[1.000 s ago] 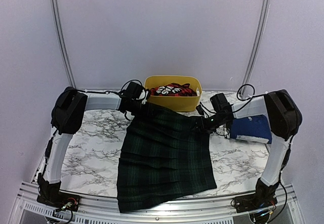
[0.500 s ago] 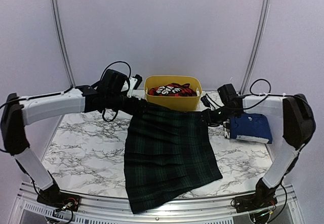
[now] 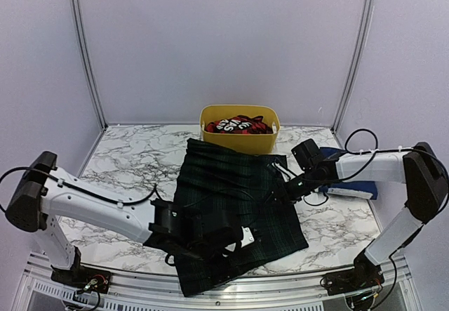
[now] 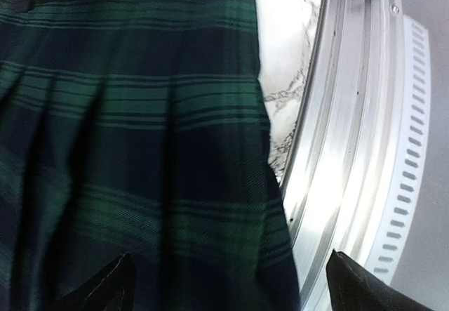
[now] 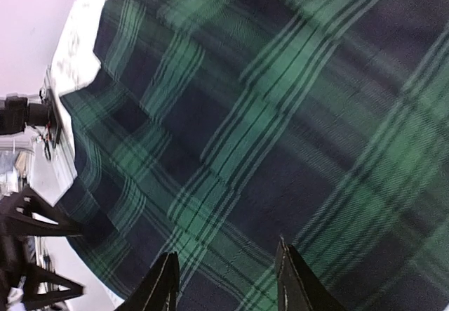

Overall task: Fold and stack the mixed laundry pile
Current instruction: Smooth out the flattened skirt at the center of the board.

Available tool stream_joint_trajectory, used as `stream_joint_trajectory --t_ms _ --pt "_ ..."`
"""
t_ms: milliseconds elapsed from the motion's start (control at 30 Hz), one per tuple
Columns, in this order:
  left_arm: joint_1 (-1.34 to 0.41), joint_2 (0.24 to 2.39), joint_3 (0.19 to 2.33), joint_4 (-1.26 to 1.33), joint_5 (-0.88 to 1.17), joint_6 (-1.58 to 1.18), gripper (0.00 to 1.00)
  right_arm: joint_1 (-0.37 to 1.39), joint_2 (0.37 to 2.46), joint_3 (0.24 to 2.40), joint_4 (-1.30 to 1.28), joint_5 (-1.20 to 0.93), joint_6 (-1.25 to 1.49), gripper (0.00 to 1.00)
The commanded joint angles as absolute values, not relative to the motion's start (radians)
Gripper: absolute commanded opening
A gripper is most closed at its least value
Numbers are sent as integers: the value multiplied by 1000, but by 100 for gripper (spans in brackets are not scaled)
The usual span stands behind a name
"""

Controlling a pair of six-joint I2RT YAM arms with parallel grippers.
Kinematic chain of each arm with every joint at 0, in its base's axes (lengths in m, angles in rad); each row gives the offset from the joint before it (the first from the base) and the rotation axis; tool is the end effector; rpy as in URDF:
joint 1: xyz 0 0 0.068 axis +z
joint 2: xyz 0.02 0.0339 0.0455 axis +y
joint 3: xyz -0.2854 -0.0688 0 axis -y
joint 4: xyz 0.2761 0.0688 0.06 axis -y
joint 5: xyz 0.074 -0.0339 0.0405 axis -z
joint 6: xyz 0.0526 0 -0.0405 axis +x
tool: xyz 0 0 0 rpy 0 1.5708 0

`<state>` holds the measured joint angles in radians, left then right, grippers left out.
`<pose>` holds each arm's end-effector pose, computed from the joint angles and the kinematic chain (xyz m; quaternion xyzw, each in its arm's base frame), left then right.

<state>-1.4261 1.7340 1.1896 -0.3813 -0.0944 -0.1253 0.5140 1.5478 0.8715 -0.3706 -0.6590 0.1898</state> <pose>0.0640 -0.4046 0.2025 0.5617 0.7630 -0.1898 0.2574 0.2664 0.1874 0.1727 -0.2302 0.8884 0.3778 0.1223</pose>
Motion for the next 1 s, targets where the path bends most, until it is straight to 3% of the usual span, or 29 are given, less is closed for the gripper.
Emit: stream_joint_trajectory --t_ms 0,133,400,467,533,667,800,900,967 --pt "-1441 1844 1246 -400 -126 -153 93 566 1576 840 -295 -685 210 42" --pt "-1367 1882 1188 -390 -121 -179 74 572 1610 785 -258 -666 230 40" --pt "-1184 1800 1060 -374 -176 -108 61 573 1683 876 -258 -601 240 40" --pt "-1162 1776 1064 -386 -177 -120 66 572 1613 916 -321 -572 255 45" --pt "-1157 1717 1052 -379 -160 -183 78 571 1502 926 -399 -535 286 51" --pt "-1160 1518 972 -343 -162 -494 98 565 1244 823 -523 -505 431 63" --pt "-1176 1284 827 -298 -215 -875 99 558 1032 662 -616 -503 571 64" --pt "-1194 1125 681 -285 -257 -1133 99 543 952 635 -699 -466 605 72" --pt "-1201 1047 615 -291 -276 -1228 99 541 931 570 -707 -493 646 73"
